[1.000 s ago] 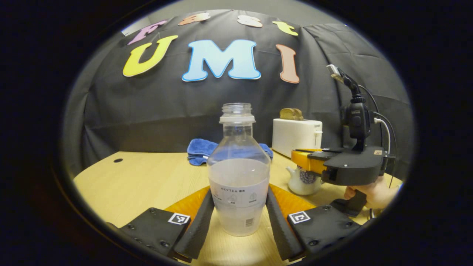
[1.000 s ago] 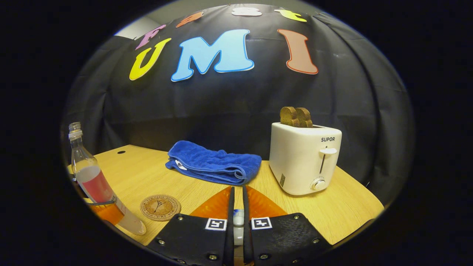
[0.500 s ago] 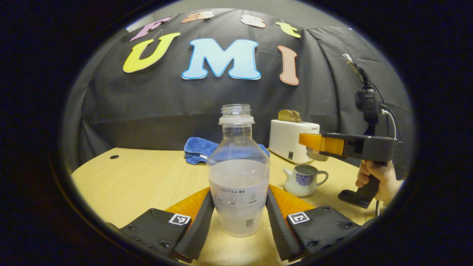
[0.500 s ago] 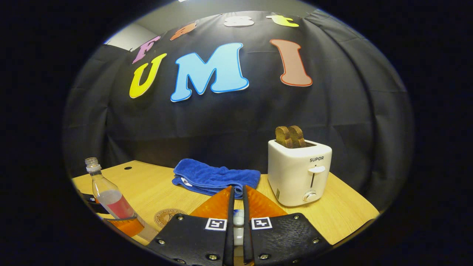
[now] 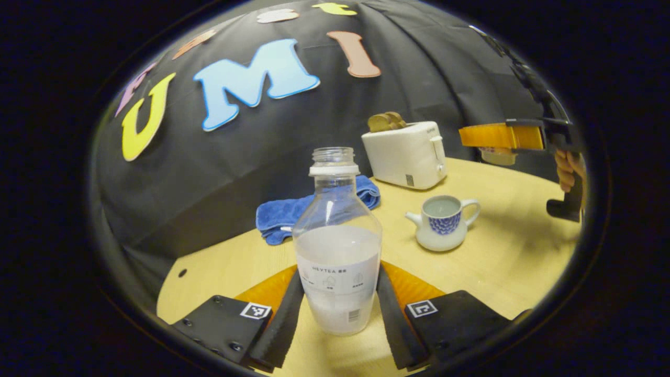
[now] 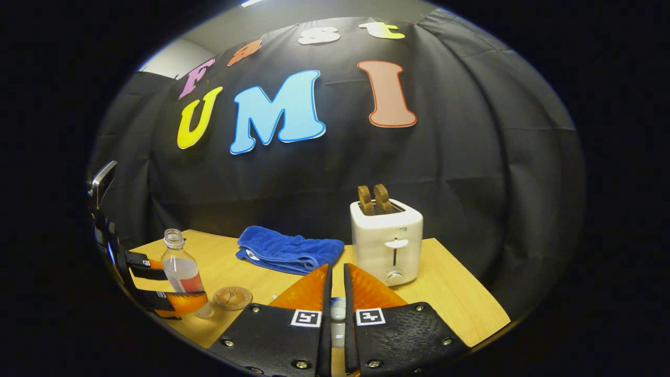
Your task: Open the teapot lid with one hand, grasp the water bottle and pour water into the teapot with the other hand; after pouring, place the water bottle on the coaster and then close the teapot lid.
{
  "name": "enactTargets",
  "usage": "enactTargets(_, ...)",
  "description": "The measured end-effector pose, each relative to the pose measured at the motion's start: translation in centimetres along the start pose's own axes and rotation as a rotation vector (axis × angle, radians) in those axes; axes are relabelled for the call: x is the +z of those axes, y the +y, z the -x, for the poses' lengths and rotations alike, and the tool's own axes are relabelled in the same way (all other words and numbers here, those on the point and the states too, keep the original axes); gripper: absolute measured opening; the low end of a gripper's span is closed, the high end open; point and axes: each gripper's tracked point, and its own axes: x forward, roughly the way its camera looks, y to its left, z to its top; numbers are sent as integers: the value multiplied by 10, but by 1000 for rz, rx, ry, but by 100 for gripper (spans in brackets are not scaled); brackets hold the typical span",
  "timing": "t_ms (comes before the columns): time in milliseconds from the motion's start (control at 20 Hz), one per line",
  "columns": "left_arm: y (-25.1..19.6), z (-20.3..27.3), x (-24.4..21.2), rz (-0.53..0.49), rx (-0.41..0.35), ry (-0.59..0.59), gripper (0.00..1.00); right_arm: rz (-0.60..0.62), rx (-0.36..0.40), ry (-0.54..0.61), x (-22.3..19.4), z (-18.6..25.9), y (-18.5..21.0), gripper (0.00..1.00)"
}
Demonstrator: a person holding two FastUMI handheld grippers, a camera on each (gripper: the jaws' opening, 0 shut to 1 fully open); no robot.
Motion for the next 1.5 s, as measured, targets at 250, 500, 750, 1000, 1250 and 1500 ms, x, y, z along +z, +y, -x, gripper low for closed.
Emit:
enactTargets(250,5,-17,30,-374,58,47,84,-30,-27,15,-23,3,-35,10)
enactTargets(500,2,-40,45,-679,73,98,84,-92,-53,27,-30,4,-61,10)
enactTargets(750,5,-48,62,-952,105,124,84,-96,-71,42,-33,5,-71,10)
enactTargets(1000,-1,-37,82,-1225,141,121,84,-97,-79,43,-33,6,-74,10)
enactTargets(1250,-21,-34,80,-1355,100,157,85,-113,-78,26,-28,9,-75,10)
enactTargets(1500,-20,-35,76,-1487,99,210,85,-134,-72,12,-23,14,-78,10)
